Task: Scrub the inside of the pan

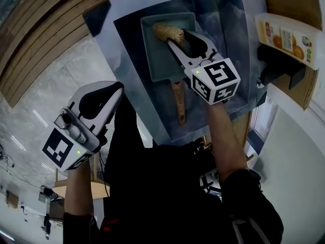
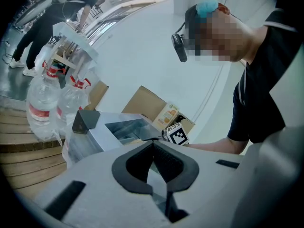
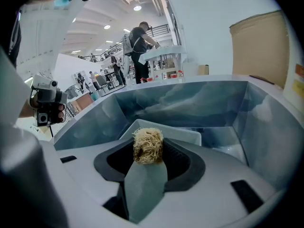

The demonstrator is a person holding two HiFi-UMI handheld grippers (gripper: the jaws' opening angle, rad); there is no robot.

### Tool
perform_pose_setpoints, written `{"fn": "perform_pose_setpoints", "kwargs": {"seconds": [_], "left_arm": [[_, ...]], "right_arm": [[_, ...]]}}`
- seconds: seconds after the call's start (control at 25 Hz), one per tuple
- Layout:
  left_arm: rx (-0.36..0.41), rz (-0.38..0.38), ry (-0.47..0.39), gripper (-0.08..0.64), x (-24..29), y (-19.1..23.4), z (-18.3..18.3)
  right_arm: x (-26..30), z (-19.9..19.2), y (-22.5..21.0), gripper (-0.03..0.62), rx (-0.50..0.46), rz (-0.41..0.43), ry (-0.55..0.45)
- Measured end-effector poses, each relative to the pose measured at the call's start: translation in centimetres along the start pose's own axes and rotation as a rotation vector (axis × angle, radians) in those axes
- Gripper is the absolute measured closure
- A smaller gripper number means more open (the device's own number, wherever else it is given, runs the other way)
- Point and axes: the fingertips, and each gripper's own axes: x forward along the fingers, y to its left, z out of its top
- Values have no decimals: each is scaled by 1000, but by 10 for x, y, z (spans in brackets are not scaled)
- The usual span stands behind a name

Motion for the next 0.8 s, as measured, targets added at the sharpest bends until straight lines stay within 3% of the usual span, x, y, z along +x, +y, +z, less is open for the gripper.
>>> {"fn": "perform_pose_setpoints", "kwargs": {"seconds": [0.52,0.68,0.8], "left_arm": [[5,-35,98,541,38,-25,-12],[-11,-57,48,541,47,-31,-2],[1,-47,81,541,42,-30,-10]], "right_arm": [[-26,-18,-52,414,28,-85,16],[-28,-20,-54,416,27,-88,17],[-30,-15,-50,416,31,-82,-2]]}}
